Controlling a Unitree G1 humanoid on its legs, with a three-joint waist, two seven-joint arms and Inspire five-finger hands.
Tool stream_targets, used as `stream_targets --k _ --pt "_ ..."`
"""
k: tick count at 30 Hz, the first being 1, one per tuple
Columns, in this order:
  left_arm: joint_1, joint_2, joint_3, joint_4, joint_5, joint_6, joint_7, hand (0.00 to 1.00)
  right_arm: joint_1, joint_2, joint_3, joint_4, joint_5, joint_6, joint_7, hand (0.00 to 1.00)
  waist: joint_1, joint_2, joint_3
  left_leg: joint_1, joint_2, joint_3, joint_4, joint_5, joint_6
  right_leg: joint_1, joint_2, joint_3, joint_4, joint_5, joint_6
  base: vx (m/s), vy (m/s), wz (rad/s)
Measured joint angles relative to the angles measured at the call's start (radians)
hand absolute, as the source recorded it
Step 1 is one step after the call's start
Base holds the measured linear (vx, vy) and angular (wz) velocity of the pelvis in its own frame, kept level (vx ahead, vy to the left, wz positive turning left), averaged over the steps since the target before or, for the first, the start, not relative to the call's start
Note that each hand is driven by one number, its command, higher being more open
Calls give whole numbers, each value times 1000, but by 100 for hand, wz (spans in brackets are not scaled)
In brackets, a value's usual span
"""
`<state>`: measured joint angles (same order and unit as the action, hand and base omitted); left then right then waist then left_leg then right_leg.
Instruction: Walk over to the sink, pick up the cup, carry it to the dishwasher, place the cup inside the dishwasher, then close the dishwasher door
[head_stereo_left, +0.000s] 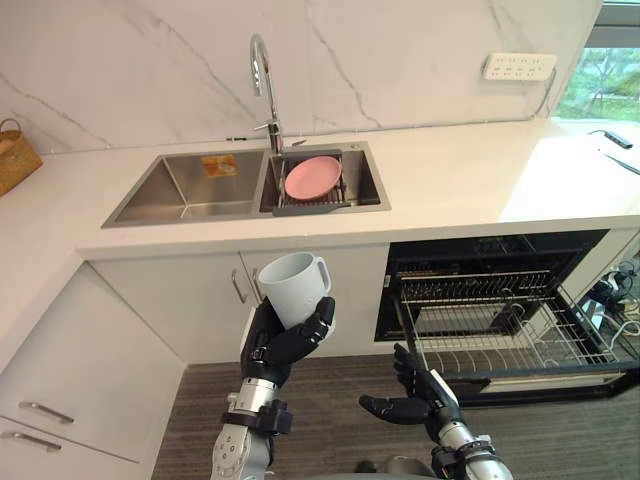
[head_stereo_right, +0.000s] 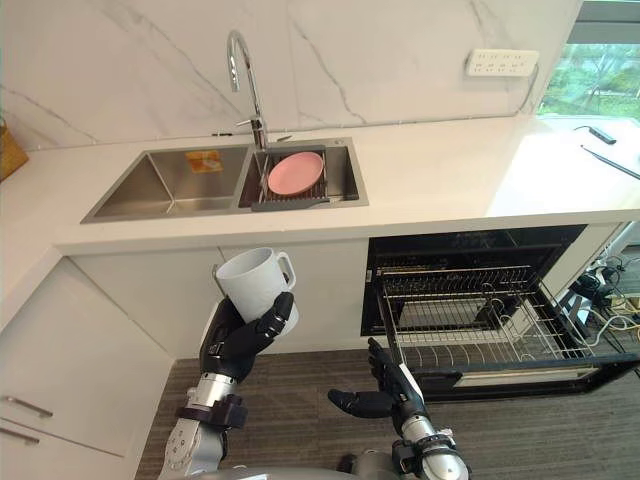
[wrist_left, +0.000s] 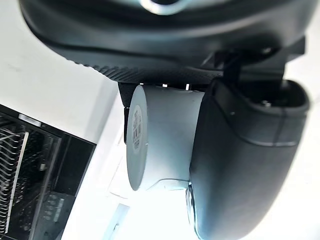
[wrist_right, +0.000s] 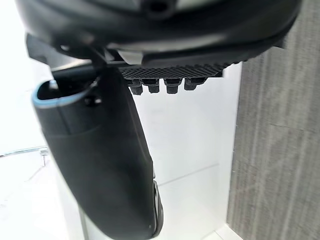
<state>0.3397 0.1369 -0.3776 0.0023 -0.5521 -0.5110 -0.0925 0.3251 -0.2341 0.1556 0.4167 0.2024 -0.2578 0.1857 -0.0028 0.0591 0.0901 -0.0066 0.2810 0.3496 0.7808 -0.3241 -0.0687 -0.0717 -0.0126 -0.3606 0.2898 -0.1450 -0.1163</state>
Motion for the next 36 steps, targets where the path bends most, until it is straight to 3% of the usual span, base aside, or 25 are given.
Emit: stream_targets --k 4,5,6,7,11,15,19,22,24,28,31,33,35,36 --pt "11 -12 1 -29 -7 1 -1 0 -7 7 11 -49 0 1 -11 100 21 -2 -2 -12 -166 -142 -394 -3 -10 21 1 90 -54 27 20 167 54 -47" --pt "13 -13 1 -35 -7 1 -1 0 -10 12 10 -50 0 1 -11 100 25 -1 -3 -13 -181 -164 -442 15 -7 21 2 105 -58 30 23 170 82 -76" --pt "15 -21 0 -41 -7 2 0 0 -15 13 11 -49 0 5 -12 100 35 11 -11 -2 -189 -177 -510 91 2 19 13 141 -58 40 41 167 92 -89" --pt "18 -32 0 -42 -7 3 3 0 -16 14 11 -47 -1 12 -11 100 39 30 -25 17 -185 -165 -540 174 33 11 31 171 -57 40 47 168 107 -89" --pt "5 -31 0 -44 -6 14 11 0 -4 31 9 -41 -10 36 -11 100 23 22 -49 48 -212 -105 -580 159 54 -15 11 226 -19 14 79 205 157 -41" --pt "0 -27 8 -45 -8 17 11 0 3 43 9 -41 -10 36 -11 100 16 -21 -25 88 -247 -87 -586 129 76 -50 -28 241 112 -55 111 85 103 -14" --pt "-2 -14 43 -45 -7 19 10 0 -15 64 10 -41 -10 23 -12 100 31 -37 -20 154 -257 -23 -609 117 87 -79 -76 130 217 -66 122 31 83 -43" --pt "-25 6 74 -42 -8 18 24 0 -61 76 18 -32 -10 9 -7 100 43 -67 -4 190 -270 26 -609 108 87 -43 -147 -50 188 -98 84 -10 16 -50" --pt "-33 9 75 -43 -8 18 27 0 -68 70 20 -32 -10 2 -3 100 39 -66 -4 192 -250 29 -571 82 75 -20 -118 -38 163 -81 76 -9 -34 -27" --pt "-37 10 63 -42 -8 12 24 0 -74 53 38 -60 -10 2 -5 100 44 -61 -1 147 -157 65 -413 20 52 15 -42 -21 86 -78 62 -38 -46 -31" --pt "-35 6 63 -35 -7 13 25 0 -77 31 37 -116 -10 2 0 100 46 -53 12 23 -94 53 -155 34 66 25 -15 20 26 -62 39 -47 -25 -49" --pt "-34 5 64 -36 -7 12 21 0 -77 31 31 -136 -10 1 8 100 51 -52 11 16 -100 14 -191 18 53 20 -16 49 16 -55 30 17 58 -58" --pt "-34 0 65 -37 -8 12 5 0 -77 32 23 -156 -10 1 9 100 48 -46 4 29 -130 -75 -352 10 49 5 -18 64 5 -28 39 35 98 -46" --pt "-29 -9 64 -35 -13 13 -10 0 -78 33 22 -159 -11 -1 9 100 50 -51 -1 65 -167 -101 -471 81 48 -10 -27 86 6 -6 60 64 115 -31"
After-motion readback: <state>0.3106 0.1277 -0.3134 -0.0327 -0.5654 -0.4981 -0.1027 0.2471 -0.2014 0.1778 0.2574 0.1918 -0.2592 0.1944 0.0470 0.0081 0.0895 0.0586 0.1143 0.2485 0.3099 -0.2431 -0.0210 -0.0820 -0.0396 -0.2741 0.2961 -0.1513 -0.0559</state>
